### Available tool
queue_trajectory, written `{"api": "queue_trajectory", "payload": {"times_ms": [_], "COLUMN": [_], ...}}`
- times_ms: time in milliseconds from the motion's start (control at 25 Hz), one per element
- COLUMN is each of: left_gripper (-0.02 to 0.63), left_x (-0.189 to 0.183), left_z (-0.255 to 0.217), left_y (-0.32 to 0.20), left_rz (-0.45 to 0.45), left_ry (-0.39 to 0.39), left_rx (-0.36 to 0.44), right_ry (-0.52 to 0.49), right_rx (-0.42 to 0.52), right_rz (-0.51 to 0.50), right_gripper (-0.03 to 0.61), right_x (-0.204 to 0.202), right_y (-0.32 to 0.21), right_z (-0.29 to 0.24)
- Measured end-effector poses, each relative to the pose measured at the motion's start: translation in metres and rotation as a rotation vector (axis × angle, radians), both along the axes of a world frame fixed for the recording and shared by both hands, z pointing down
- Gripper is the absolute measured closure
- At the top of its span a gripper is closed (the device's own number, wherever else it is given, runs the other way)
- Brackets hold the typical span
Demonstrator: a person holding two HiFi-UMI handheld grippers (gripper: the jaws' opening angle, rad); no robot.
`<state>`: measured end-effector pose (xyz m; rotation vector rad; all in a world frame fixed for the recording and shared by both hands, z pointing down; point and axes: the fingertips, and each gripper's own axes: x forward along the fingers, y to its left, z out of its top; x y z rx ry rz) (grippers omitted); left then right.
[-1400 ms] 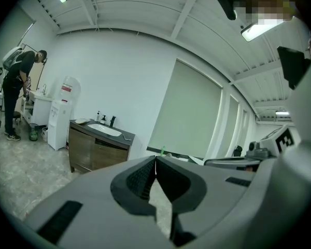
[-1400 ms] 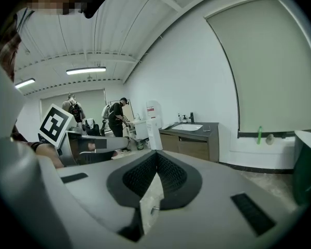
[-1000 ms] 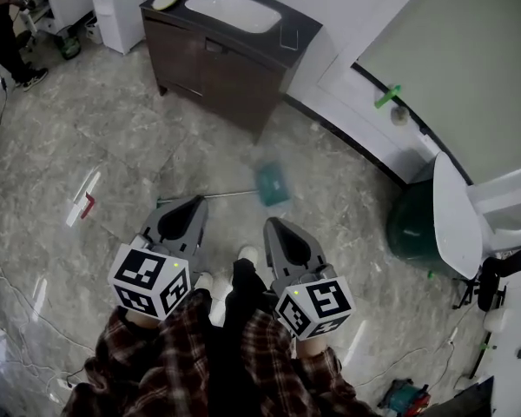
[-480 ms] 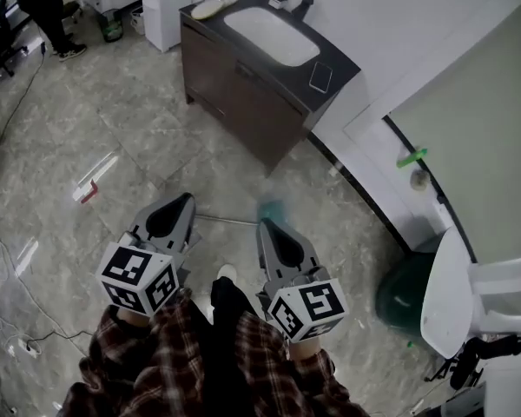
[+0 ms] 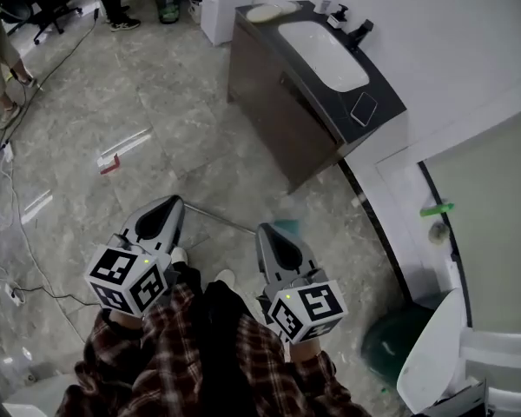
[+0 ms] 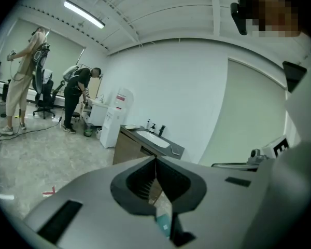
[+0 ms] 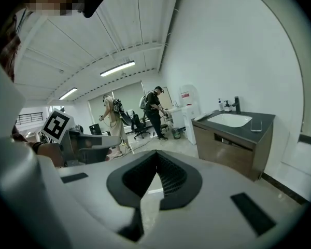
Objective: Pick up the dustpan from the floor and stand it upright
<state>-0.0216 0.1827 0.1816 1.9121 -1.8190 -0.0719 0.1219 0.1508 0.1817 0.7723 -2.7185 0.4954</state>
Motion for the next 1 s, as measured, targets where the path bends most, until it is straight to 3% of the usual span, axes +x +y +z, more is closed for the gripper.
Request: {"api": "queue_trajectory", "payload": {"times_ms": [160, 280, 480, 720, 1000], "left_gripper": [0.601, 0.601, 0.601, 0.601, 0.601], "left_x": [-0.035, -0.059, -0.099, -0.148, -0.168], "left_z": [0.010, 0.016, 0.024, 0.021, 0.029], "left_y": [-0.006, -0.022, -0.062, -0.113, -0.145], "left_rz": [-0.061, -0.049, 0.035, 0.192, 0.320], "left_ry": [0.013, 0.024, 0.026, 0.043, 0.046], "left_rx": [-0.018, -0.023, -0.037, -0.029, -0.042], "right_ry": [0.011, 0.019, 0.038, 0.034, 0.053], "right_rx": [-0.011, -0.019, -0.026, -0.026, -0.040], "right_rz": [-0.048, -0.035, 0.036, 0.188, 0.299], "right_gripper": [0.566, 0.566, 0.566, 0.566, 0.566], "right_x": [-0.029, -0.053, -0.098, -0.154, -0.176], "right_y": [-0.013, -0.029, -0.061, -0.100, -0.114], "right_z": [0.007, 0.011, 0.016, 0.016, 0.023]}}
